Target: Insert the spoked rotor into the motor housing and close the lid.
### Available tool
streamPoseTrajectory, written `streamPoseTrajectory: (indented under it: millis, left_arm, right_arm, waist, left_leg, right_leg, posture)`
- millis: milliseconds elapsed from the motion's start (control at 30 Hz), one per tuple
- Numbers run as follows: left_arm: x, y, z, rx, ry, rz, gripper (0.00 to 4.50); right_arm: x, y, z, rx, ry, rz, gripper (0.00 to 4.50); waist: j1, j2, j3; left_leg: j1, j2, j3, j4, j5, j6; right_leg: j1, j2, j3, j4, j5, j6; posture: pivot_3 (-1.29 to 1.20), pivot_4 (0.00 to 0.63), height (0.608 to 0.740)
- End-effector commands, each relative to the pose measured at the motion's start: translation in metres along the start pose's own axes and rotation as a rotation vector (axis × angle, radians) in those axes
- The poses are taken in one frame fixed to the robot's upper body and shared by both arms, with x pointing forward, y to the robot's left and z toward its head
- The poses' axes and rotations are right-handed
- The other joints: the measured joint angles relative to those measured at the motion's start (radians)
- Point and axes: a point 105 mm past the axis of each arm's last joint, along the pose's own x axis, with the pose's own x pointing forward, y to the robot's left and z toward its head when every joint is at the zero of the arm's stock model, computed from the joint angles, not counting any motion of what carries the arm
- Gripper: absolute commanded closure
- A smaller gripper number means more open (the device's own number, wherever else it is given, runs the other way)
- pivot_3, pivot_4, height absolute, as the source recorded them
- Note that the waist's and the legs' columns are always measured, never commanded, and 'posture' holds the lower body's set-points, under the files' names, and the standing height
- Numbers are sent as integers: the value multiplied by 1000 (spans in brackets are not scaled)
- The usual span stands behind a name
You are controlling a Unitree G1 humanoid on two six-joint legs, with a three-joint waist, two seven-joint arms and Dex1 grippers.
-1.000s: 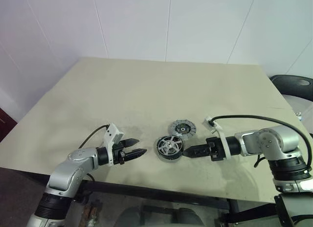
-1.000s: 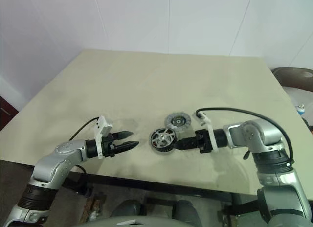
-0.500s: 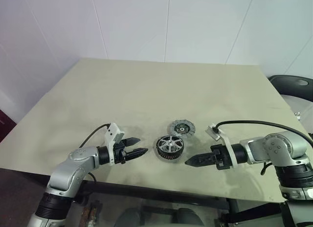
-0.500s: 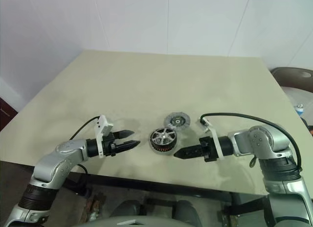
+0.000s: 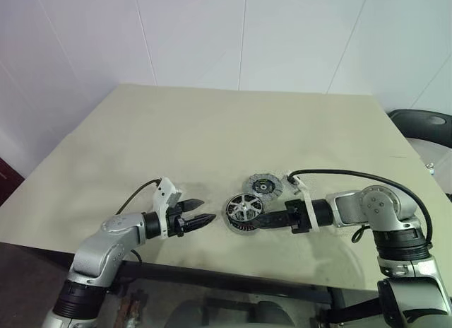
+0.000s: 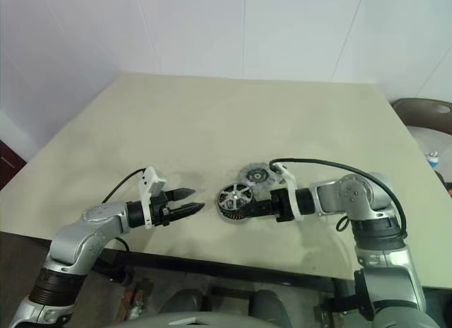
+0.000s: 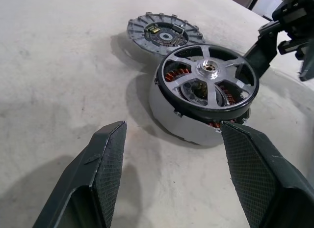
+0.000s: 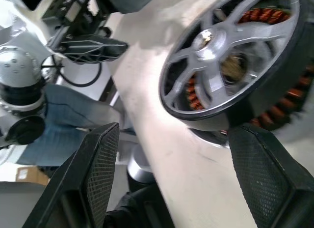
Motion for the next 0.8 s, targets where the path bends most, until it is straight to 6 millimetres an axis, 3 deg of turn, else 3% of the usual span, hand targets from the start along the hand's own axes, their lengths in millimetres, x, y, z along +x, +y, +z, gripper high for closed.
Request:
streamPoseTrajectory:
  millis: [33,433,600,800]
  left_arm:
    - [-1,-3,11,46,-31,-13,1246]
    - [0,-1,12,47,-39,-7,1246]
    - [1,-2,11,46,-42,-3,1246]
    - [1,-2,12,44,-49,-2,1246]
  right_arm:
    - [0,7,2,-54,0,5,923]
    - [8,-8,5,-153,-11,-106,923]
    - [12,-27,24,-263,-93,-242,923]
    - [-6,-28,-9,-364,85,-160,923]
  waist:
    - [0,0,0]
    - [-2,0,0]
    - [-3,-1,-1]
    - [6,-1,-1]
  left_leg:
    - [0,0,0,0,0,0]
    - [7,0,0,0,0,0]
    - [7,1,0,0,0,0]
    - [6,1,0,0,0,0]
  right_leg:
    - [0,0,0,0,0,0]
    - [6,1,0,0,0,0]
    - [6,1,0,0,0,0]
    - [6,1,0,-1,0,0]
  posture:
    - [0,0,740]
    - [0,0,740]
    - [0,0,740]
    - [0,0,740]
